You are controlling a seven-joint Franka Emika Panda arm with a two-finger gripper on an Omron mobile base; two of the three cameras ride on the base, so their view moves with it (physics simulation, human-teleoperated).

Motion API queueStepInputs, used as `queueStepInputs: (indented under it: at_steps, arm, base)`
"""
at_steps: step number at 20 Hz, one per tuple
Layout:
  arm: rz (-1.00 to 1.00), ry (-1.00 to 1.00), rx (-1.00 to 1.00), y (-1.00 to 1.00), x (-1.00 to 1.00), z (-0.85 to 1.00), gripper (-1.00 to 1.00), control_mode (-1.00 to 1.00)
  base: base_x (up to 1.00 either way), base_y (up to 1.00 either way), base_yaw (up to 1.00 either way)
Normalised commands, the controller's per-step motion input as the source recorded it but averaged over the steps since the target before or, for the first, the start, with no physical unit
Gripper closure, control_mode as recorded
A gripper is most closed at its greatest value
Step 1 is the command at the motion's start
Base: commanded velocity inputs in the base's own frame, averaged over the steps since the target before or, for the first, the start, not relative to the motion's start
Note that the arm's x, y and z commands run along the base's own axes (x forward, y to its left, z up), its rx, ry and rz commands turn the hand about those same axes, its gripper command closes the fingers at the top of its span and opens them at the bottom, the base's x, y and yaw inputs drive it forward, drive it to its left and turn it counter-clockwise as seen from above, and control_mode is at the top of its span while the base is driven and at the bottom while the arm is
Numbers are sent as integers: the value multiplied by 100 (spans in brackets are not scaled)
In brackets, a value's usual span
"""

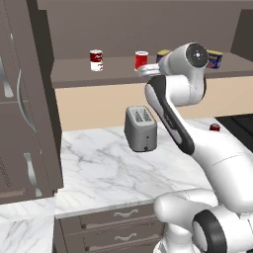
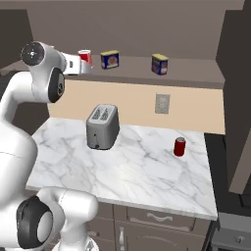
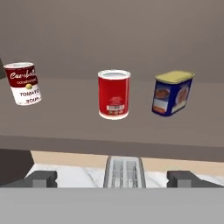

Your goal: Stack two cans on top of the other two cans in the cabinet.

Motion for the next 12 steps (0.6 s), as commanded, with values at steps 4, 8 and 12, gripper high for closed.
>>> queueStepInputs:
  at_steps: [4, 8, 12]
  arm:
    - [0, 5, 0, 4, 43, 0, -100, -100]
    - [0, 9, 5, 0, 45, 0, -100, -100]
    - [2, 13, 6, 2, 42, 0, -100, -100]
  base:
    - [0, 0, 0]
    - [0, 0, 0]
    - [0, 0, 0]
